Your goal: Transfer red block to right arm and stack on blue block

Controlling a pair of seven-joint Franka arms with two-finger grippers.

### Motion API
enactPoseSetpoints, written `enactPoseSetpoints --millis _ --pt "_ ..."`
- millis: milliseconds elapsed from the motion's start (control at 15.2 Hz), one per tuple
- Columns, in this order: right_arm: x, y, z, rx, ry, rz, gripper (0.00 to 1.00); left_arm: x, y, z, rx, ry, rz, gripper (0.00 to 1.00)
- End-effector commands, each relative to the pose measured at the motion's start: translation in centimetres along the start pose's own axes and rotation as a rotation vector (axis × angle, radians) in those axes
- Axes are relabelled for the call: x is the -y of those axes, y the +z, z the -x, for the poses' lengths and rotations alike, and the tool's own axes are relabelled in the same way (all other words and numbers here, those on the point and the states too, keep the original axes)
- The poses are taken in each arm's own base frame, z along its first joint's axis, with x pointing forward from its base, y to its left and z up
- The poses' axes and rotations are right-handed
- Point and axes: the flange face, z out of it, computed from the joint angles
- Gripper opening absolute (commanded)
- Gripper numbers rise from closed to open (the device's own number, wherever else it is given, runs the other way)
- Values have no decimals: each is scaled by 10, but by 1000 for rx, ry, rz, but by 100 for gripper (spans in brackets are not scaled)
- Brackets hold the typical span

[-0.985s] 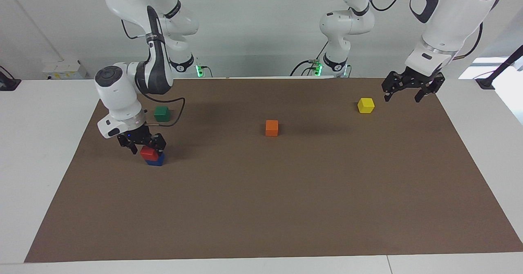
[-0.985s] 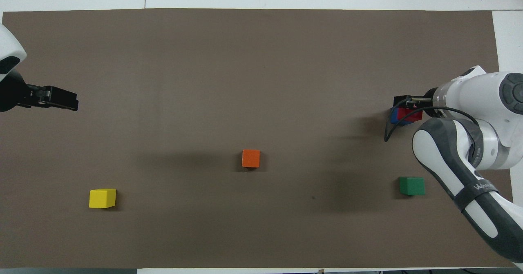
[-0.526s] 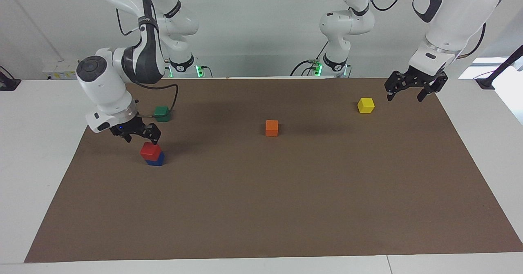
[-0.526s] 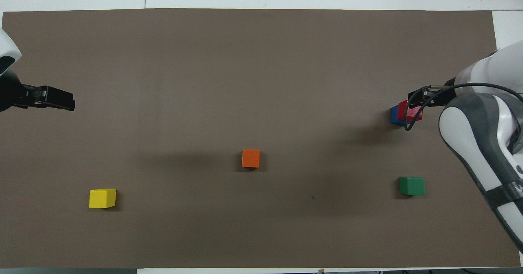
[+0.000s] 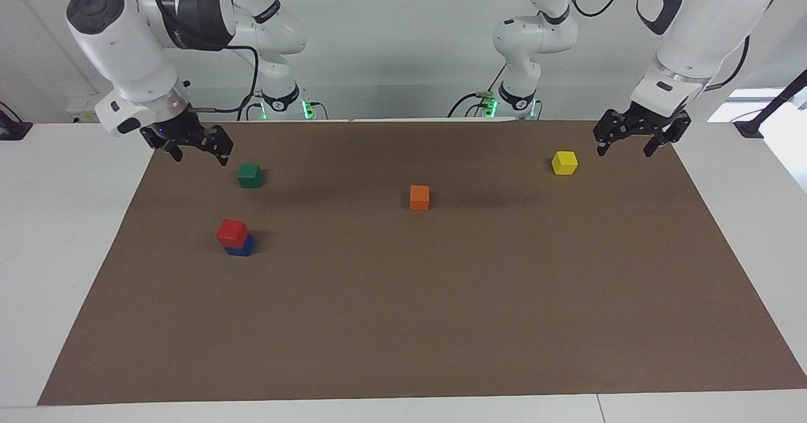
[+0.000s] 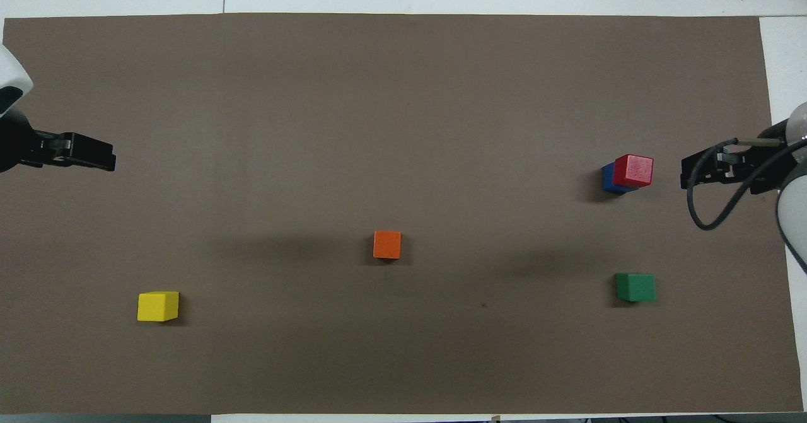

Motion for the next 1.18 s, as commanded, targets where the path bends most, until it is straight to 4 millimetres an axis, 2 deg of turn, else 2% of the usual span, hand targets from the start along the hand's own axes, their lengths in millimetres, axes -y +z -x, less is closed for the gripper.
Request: enactPoseSetpoints --millis 0,1117 --pt "-7 -19 -5 4 -33 -5 100 2 -4 6 7 -10 -17 100" --pt "-14 -19 -14 -59 -31 14 100 2 -3 7 9 -10 -17 100"
